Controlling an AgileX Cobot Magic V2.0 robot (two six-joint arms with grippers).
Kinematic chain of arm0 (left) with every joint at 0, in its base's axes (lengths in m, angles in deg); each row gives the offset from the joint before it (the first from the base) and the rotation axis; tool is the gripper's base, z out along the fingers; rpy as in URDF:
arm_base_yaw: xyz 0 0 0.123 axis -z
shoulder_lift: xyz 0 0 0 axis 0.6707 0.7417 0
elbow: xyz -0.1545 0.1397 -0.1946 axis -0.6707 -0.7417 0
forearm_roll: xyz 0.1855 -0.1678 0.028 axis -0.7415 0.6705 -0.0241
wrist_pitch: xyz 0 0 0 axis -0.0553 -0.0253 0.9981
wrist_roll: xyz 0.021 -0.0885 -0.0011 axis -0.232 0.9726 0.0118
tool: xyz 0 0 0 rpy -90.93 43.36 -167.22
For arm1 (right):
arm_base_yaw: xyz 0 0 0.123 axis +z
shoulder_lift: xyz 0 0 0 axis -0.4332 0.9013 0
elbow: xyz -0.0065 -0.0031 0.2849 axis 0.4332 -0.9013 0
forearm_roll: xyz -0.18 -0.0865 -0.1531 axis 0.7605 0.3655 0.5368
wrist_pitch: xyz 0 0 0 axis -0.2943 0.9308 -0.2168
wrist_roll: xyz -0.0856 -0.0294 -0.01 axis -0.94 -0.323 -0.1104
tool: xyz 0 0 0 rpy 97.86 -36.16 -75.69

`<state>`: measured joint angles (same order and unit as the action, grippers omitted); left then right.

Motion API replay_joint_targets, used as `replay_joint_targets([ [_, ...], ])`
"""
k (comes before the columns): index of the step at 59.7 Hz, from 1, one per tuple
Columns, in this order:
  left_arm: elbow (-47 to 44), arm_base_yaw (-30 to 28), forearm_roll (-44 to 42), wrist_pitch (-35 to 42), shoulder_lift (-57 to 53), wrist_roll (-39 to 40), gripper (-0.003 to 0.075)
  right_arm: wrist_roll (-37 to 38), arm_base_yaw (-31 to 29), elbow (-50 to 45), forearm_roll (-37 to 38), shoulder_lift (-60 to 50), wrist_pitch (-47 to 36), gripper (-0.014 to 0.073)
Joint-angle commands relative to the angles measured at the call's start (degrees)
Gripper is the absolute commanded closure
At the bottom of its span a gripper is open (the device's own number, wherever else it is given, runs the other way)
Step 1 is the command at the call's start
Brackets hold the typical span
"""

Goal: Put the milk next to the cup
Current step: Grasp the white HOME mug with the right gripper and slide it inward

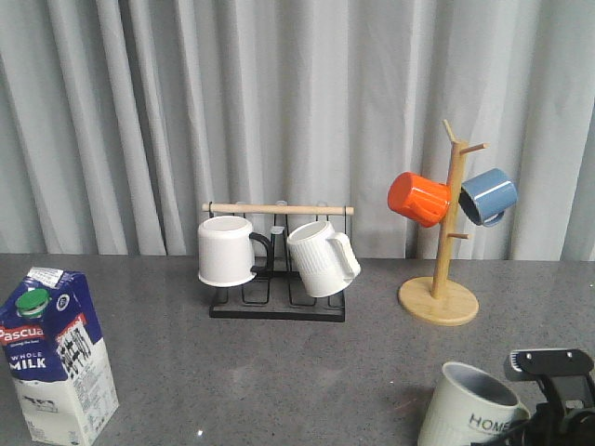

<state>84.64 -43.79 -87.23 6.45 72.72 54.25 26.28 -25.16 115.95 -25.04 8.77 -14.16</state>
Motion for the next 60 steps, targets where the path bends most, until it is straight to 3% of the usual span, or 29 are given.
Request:
replay_joint_targets([
  [1,1.95,0.07,0.44,3.66,0.86,0.07,0.0344,-1.16,-0.29,1.21,0.12,-1.36,-1.59,0.0605],
  [17,1.95,0.07,0.44,3.46,0.86,0.07,0.0344,-1.31,-0.05,6.82,-2.97,-5.85,4.53,0.0599],
  [24,1.95,0.07,0.44,3.42,0.86,0.07,0.0344,-1.47,3.98,13.49,-3.39,-5.38,7.23,0.0599],
  [39,1.95,0.07,0.44,2.33,0.86,0.07,0.0344,-1.04,15.07,23.49,-3.39,3.5,2.48,0.0597],
  [60,1.95,0.07,0.44,0.97,0.86,0.07,0.0344,-0.68,17.16,27.31,-1.76,13.45,0.85,0.0568],
])
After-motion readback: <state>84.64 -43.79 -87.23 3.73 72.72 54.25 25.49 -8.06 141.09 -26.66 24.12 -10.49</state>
